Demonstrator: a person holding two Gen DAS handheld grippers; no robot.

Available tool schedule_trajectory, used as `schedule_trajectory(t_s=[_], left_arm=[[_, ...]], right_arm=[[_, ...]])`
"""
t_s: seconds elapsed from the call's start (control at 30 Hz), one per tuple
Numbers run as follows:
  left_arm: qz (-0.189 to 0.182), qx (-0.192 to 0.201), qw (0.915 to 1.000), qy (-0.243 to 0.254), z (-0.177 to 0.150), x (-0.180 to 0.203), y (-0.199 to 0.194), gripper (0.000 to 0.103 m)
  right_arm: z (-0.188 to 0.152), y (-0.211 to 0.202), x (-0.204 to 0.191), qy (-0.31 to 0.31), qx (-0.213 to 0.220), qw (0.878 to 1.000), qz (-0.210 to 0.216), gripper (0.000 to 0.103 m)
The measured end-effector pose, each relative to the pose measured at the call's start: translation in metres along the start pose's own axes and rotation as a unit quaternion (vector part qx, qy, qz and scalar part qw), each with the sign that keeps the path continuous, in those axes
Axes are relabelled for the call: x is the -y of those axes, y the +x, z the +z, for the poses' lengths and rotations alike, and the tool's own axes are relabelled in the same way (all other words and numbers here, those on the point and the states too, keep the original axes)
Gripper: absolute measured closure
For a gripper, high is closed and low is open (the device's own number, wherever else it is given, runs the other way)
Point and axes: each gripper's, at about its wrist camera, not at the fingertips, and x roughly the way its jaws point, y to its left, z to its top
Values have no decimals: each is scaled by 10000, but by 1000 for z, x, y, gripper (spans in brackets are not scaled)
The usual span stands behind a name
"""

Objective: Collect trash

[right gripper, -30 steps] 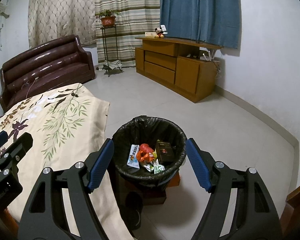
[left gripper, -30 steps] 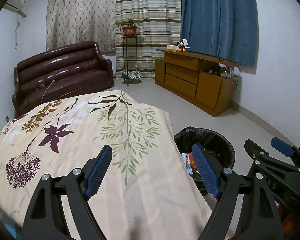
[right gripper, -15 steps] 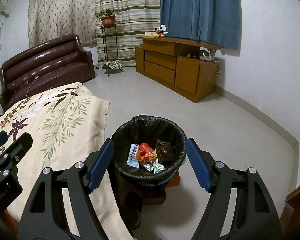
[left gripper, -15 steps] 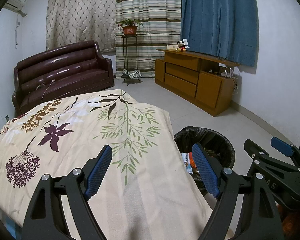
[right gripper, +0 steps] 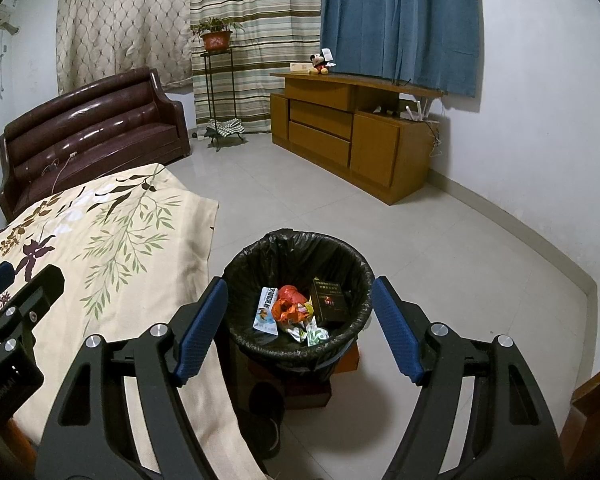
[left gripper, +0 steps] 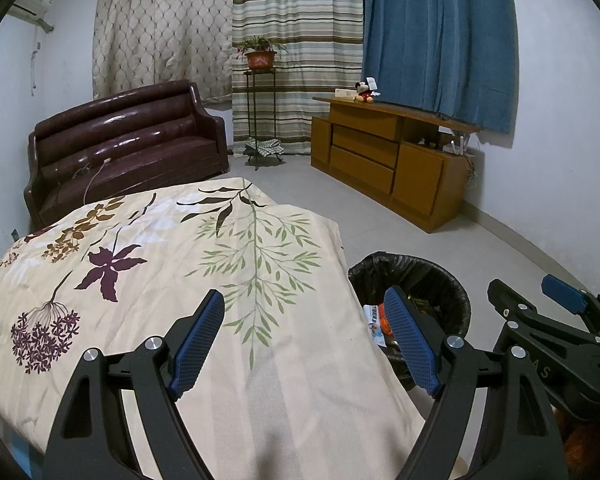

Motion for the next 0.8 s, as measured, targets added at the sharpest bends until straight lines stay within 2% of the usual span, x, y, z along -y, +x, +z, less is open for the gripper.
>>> schedule_trajectory(t_s=[0.8], left_arm=[[17,72,10000,53,1,5,-3,23]], right_arm=[[0,0,0,-2,-2,10000,-1,30]])
